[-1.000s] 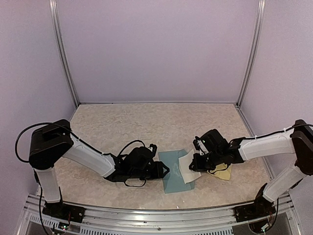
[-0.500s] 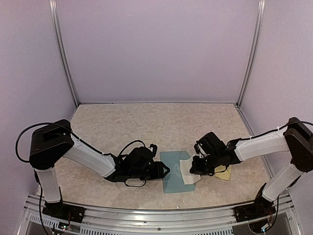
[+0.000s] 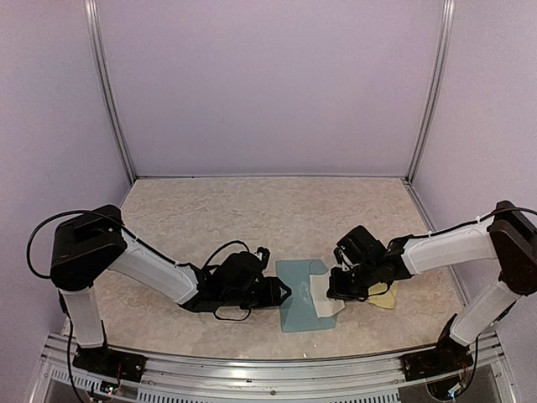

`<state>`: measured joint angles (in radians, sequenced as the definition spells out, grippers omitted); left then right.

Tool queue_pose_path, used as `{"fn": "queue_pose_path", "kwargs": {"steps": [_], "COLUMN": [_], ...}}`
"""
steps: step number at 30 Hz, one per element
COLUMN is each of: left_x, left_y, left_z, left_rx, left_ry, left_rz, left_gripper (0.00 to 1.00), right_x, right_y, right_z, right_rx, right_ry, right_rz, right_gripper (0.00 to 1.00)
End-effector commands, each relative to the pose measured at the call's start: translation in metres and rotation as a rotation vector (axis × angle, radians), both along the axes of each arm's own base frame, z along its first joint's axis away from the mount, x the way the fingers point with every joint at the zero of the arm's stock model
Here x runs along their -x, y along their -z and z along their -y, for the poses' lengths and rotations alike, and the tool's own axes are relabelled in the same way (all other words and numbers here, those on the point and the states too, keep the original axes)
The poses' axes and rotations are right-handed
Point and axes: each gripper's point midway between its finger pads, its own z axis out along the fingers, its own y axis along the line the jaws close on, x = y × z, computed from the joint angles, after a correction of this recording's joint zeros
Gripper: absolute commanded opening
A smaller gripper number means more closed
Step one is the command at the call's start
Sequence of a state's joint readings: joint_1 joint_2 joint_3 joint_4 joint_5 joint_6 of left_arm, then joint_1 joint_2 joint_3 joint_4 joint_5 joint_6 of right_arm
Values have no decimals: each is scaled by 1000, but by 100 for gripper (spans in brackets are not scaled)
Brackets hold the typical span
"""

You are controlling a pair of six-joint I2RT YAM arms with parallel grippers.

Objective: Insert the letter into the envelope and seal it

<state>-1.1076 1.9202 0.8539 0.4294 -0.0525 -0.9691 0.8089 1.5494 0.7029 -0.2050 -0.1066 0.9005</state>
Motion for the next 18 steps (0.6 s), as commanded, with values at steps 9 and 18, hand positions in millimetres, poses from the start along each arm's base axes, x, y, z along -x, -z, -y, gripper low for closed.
{"fn": "queue_pose_path", "kwargs": {"steps": [9,18], "left_x": [7,29], "left_y": [5,-173], "left_z": [-24,-13], "left_rx": [-77,295], "left_ry": [21,206], "left_rz": [51,303], "left_gripper": [50,76], "right_x": [-5,14], "right_y": [-37,-179], "right_z": [-20,-43], "right_rx": [-121,-513], "right_ry": [-69,-309], "right_rz": [111,500], "right_gripper": [0,0]}}
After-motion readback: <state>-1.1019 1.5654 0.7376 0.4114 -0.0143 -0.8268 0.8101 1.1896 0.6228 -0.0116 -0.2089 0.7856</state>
